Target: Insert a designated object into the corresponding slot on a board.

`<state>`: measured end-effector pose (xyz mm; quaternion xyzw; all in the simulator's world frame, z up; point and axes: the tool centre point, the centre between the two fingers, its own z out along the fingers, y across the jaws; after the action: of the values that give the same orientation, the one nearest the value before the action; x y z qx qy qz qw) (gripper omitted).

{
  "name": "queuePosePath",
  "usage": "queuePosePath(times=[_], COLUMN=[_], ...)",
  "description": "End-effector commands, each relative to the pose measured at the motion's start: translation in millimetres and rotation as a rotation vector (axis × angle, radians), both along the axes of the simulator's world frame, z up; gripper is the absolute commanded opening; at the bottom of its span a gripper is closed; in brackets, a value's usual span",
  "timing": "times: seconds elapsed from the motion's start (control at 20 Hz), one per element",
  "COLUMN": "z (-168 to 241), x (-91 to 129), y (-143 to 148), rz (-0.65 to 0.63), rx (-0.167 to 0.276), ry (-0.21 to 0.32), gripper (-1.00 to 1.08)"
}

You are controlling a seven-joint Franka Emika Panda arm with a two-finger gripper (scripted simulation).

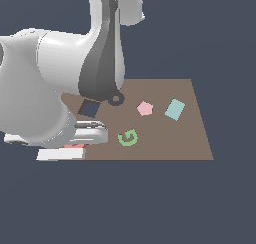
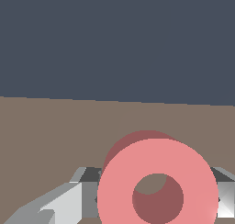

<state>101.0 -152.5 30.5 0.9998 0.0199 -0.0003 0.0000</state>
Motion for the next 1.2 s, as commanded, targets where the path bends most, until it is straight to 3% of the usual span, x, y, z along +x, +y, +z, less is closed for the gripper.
queuePosePath(times=[0.0, 0.65, 1.15], z=[-0.8, 0.2, 1.2], x=[0.2, -1.2, -20.1], y=[0.2, 0.4, 7.4], rz=[0.000, -0.004, -0.052], rx=[0.000, 0.000, 0.000], ry=[0.000, -0.001, -0.001], gripper=[-1.00, -1.00, -1.00])
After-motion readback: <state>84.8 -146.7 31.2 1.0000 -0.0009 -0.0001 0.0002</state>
